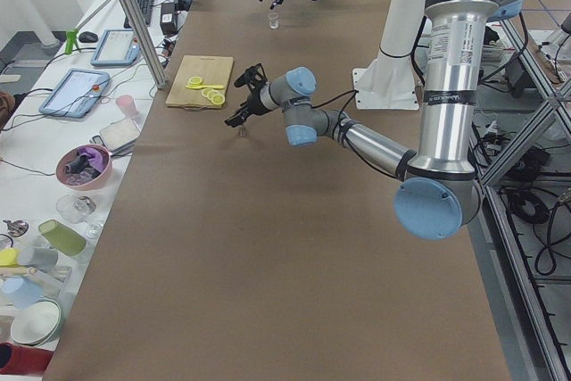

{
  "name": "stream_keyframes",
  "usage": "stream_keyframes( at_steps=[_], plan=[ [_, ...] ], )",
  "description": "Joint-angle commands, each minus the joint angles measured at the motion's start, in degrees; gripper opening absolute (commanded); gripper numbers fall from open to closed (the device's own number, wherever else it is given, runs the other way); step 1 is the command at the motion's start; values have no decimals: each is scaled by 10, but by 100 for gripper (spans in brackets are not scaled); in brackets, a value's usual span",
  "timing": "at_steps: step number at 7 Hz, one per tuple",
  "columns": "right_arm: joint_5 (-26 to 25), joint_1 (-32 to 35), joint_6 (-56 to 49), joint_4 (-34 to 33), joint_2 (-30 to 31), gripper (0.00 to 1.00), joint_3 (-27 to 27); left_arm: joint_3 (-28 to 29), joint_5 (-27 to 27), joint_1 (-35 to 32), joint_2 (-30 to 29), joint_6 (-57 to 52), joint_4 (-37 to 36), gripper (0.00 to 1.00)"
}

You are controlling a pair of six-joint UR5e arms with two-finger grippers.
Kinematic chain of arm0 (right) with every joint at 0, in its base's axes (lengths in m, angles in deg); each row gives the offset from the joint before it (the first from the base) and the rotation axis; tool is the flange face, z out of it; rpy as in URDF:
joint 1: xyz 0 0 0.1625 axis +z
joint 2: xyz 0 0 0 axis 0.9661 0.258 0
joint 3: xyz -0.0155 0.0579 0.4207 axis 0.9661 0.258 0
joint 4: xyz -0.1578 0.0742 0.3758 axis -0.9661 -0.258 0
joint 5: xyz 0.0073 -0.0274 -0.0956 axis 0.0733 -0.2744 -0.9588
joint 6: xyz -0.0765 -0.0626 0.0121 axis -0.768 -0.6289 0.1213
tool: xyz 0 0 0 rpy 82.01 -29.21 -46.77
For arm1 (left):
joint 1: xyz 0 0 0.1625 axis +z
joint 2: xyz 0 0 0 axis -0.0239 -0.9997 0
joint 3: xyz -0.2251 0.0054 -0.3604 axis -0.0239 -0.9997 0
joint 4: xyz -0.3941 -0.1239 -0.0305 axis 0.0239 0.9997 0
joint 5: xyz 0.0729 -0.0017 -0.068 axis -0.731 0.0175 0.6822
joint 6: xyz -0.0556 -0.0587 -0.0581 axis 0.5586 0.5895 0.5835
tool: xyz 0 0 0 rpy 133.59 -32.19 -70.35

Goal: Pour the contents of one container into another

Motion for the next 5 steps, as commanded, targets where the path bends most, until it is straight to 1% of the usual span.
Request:
stream_keyframes(
  at_steps=[1, 2, 3, 4, 5],
  plan=[
    [35, 24, 0, -57, 7, 100, -48, 38, 132, -66, 31, -27, -11, 98],
    [39, 25, 1, -75, 8, 100, -61, 38, 161, -89, 67, -36, -28, 97],
    [60, 43, 0, -113, 8, 100, -83, 51, 211, -125, 55, -50, -126, 98],
    [76, 69, 1, -166, 16, 100, -98, 77, 218, -131, 54, -62, -140, 98],
    [103, 87, 0, -198, 18, 100, -104, 73, 221, -137, 53, -59, -203, 98]
  ],
)
